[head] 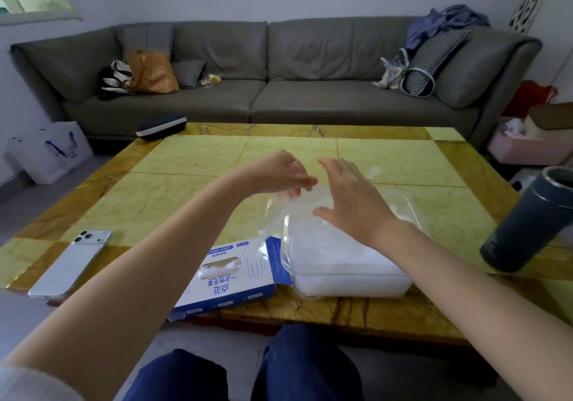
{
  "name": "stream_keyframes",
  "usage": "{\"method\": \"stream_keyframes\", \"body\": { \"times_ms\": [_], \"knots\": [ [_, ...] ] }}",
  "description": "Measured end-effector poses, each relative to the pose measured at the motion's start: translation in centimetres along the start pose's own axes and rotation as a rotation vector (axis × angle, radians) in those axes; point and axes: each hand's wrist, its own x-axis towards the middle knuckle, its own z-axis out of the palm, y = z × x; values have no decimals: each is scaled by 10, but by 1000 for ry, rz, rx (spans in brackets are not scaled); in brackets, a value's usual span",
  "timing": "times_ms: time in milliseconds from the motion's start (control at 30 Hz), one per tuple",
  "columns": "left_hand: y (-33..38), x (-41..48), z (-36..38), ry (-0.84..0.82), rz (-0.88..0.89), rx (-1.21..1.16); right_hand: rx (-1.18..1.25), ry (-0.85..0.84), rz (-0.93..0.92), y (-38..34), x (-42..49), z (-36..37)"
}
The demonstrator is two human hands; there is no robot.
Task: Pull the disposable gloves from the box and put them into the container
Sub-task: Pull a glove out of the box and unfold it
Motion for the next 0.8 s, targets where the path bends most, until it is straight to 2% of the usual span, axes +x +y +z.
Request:
{"method": "stream_keyframes", "body": {
  "times_ms": [100,200,267,400,500,600,700,800],
  "knots": [
    [3,2,-1,-40,-7,7,154,141,87,18,0,4],
    [-1,7,-4,-20,4,10,176,208,141,37,1,-5],
    [-2,14,-7,101,62,3,169,254,163,48,4,-14],
    [10,29,-4,537,209,37,77,476,162,57,11,-40],
    [14,28,0,659,287,22,31,606,77,52,7,-55],
    [3,21,10,554,313,35,-27,509,-54,47,-12,-54],
    [-19,12,30,373,298,141,-46,202,-97,43,-39,-39],
    [-39,8,52,207,265,356,21,-116,-41,42,-55,-20]
  ]
}}
